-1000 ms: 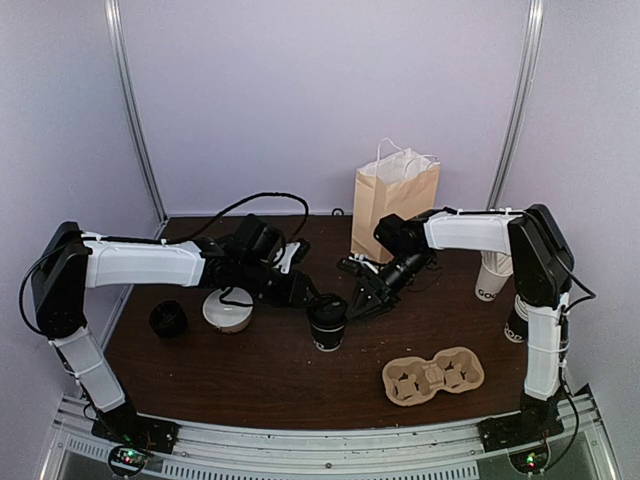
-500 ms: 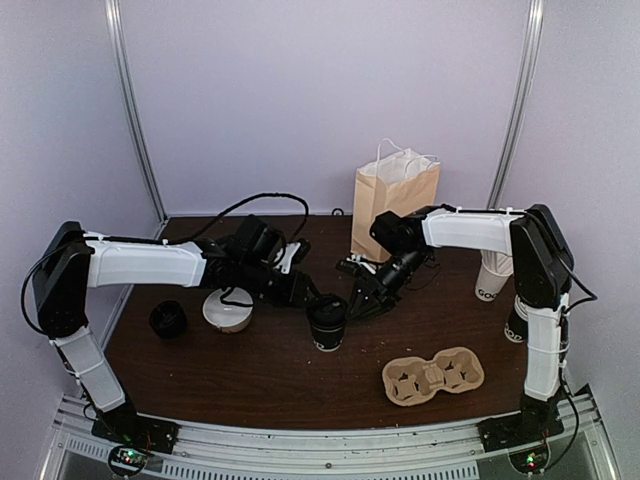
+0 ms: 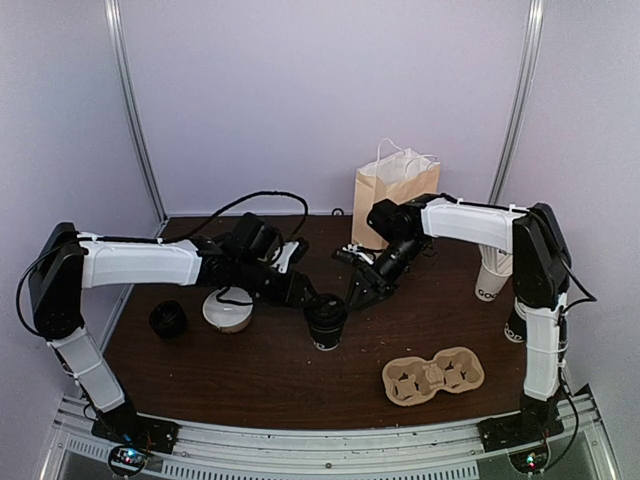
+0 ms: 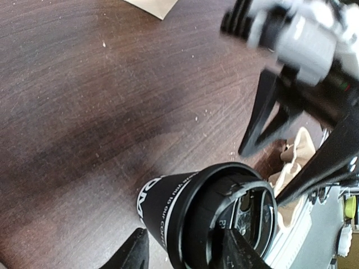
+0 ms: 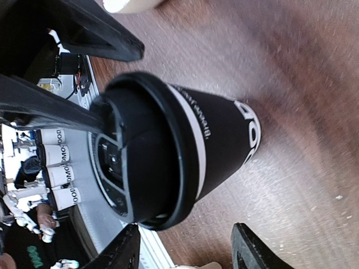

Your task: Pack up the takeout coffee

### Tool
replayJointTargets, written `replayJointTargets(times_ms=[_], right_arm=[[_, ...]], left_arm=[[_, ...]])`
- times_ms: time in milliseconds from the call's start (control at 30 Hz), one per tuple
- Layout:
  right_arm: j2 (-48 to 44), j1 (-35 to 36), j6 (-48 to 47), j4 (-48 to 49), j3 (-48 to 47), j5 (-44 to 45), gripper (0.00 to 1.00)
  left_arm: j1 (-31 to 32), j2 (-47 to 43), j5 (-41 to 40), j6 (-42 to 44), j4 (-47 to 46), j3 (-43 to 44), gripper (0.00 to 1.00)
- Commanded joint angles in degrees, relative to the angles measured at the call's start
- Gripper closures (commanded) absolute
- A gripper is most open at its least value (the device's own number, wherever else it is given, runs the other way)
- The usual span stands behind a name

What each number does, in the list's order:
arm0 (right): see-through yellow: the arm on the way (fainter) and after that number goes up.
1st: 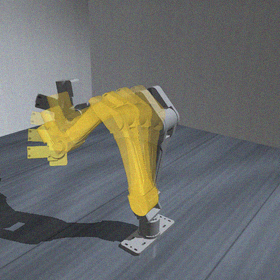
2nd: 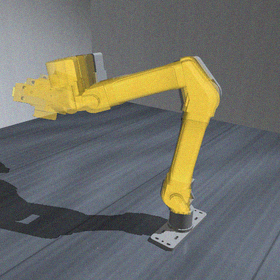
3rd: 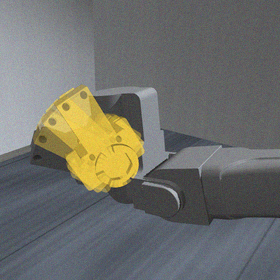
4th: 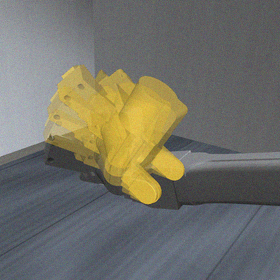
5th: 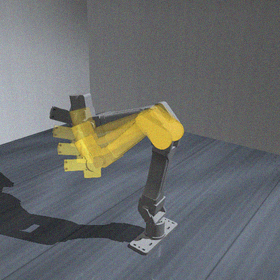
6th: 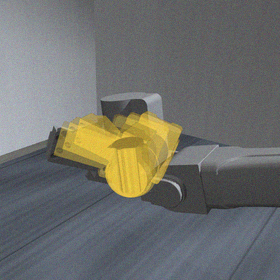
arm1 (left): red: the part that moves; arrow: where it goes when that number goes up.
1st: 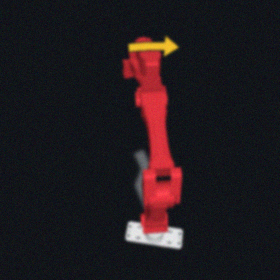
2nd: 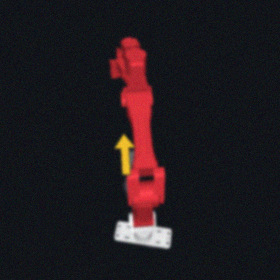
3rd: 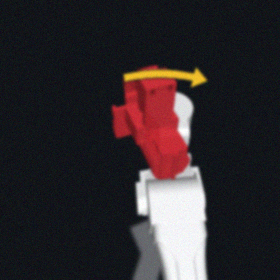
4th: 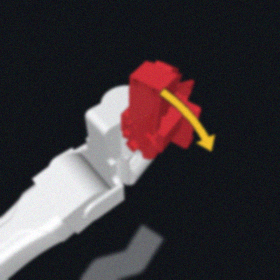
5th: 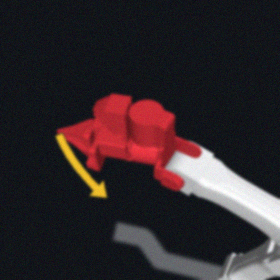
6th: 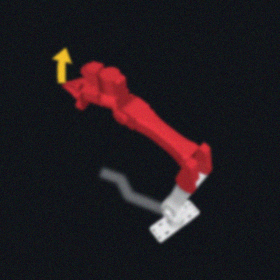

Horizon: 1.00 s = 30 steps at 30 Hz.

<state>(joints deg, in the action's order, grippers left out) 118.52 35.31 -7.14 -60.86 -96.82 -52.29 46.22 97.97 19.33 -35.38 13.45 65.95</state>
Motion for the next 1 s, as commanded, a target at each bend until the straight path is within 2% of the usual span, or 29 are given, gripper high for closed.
replayJointTargets(times_ms=[0, 433, 600, 767, 833, 867, 900, 967], right_arm=[[-1.3, -1.4, -4.1, -2.1, -3.0, 1.1, 0.40], [-9.3, -2.8, -11.1, -5.4, -5.0, 5.1, 0.36], [-15.7, -2.8, -12.9, -2.9, -6.0, 14.1, 0.36], [-23.5, -2.8, -13.8, 4.4, -5.1, 26.7, 0.34], [-26.6, -2.8, -13.6, 8.7, -3.2, 32.1, 0.28], [-27.9, -2.8, -13.0, 11.0, -1.9, 34.7, 0.19], [-29.0, -3.0, -11.8, 13.3, -0.3, 37.0, 0.04], [-29.2, -3.5, -10.0, 15.1, 1.4, 37.3, 0.01]], left_arm=[[0.0, -2.8, 1.2, 3.9, 4.2, 2.0, 0.51], [0.0, -5.9, -3.8, 11.0, 13.6, 8.9, 0.50], [0.0, -9.5, -12.9, 18.7, 22.0, 14.6, 0.49], [-0.1, -11.8, -24.9, 25.1, 28.1, 20.7, 0.46], [-0.1, -12.4, -28.7, 26.8, 28.3, 21.5, 0.45], [-0.2, -12.7, -30.7, 27.3, 28.0, 21.4, 0.41], [-0.2, -13.0, -32.6, 27.7, 27.2, 20.8, 0.37], [-0.3, -13.8, -36.5, 29.8, 23.4, 17.7, 0.26]])
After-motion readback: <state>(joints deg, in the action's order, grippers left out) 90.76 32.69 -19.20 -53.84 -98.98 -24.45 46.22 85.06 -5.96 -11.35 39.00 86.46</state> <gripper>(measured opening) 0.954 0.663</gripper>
